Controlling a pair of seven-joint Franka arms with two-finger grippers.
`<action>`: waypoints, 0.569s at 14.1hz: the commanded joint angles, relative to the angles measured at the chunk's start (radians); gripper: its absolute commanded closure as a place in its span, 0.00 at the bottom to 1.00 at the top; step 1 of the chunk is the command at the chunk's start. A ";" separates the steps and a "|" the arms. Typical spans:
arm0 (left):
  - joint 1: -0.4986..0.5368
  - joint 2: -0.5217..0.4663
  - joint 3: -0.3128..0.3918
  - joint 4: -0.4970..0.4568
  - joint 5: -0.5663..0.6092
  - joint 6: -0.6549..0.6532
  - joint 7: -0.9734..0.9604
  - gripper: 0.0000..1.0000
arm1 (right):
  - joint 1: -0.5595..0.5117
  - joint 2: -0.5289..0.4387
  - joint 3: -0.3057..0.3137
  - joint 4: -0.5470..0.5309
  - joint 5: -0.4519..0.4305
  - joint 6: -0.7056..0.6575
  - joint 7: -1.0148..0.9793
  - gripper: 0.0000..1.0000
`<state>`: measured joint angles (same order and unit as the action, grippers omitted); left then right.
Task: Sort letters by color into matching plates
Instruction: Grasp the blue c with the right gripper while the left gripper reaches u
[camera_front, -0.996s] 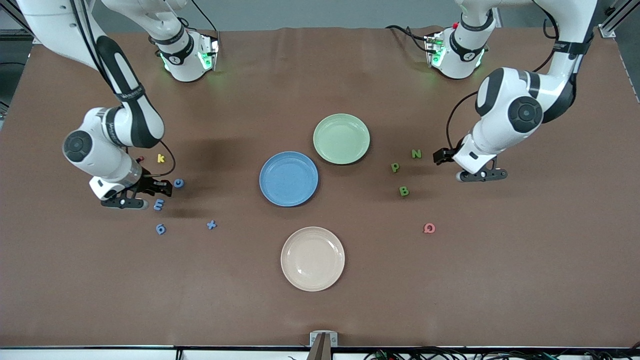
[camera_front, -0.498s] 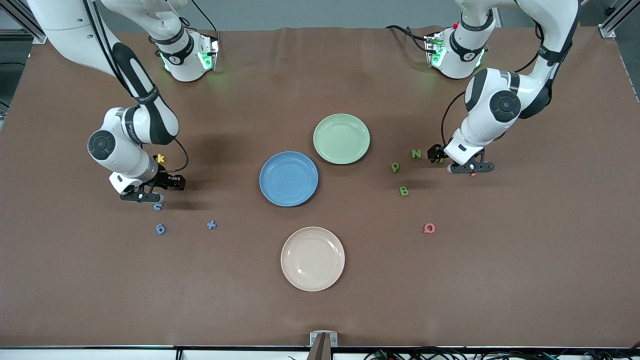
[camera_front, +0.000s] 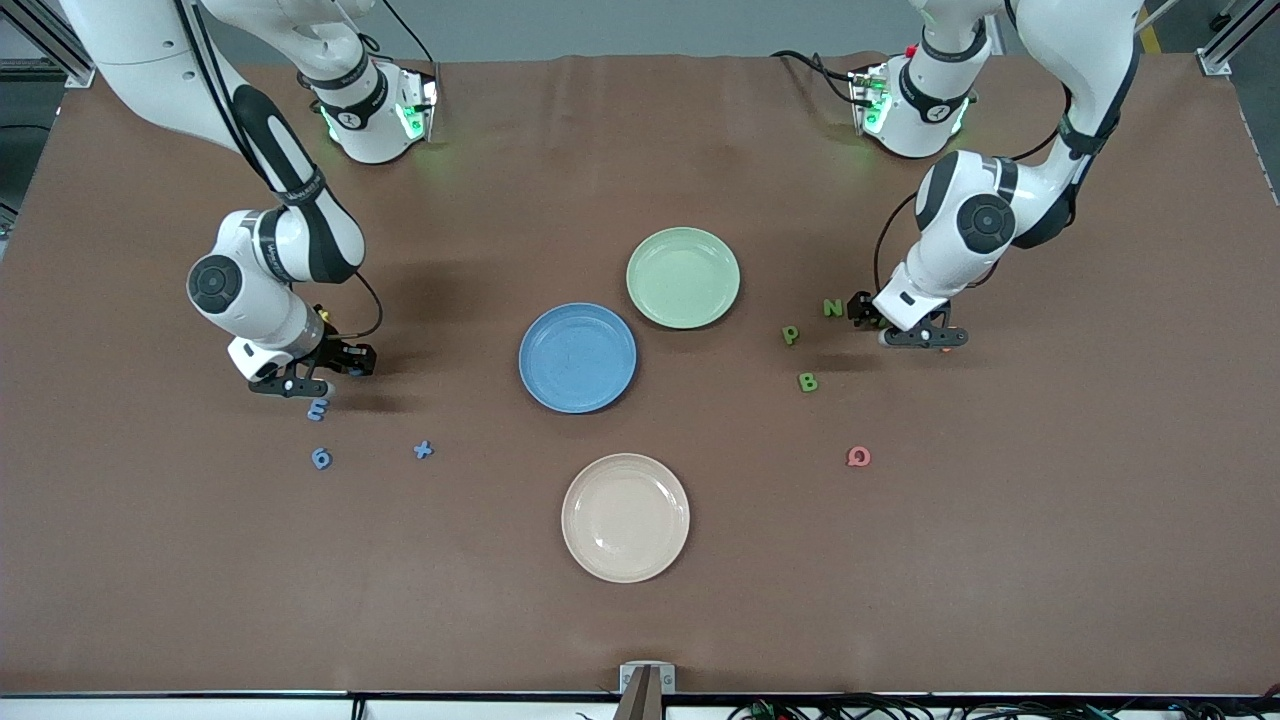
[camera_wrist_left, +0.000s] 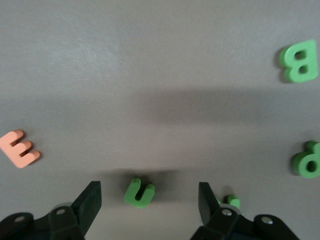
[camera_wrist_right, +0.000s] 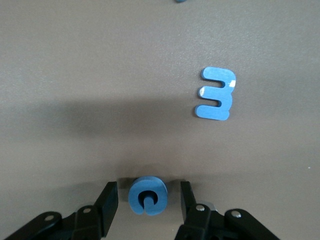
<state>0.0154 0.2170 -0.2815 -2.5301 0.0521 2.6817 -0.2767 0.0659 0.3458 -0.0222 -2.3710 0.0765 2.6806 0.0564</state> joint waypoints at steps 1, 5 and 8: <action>0.012 0.024 -0.005 -0.004 0.048 0.023 -0.015 0.17 | 0.018 -0.018 -0.001 -0.024 0.022 0.016 0.013 0.50; 0.015 0.021 -0.005 -0.032 0.060 0.024 -0.013 0.21 | 0.018 -0.010 -0.001 -0.031 0.022 0.035 0.013 0.51; 0.031 0.021 -0.005 -0.035 0.078 0.024 -0.015 0.30 | 0.020 -0.010 -0.002 -0.031 0.020 0.032 0.011 0.85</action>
<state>0.0263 0.2481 -0.2814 -2.5473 0.1001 2.6877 -0.2770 0.0767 0.3454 -0.0223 -2.3831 0.0765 2.6964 0.0648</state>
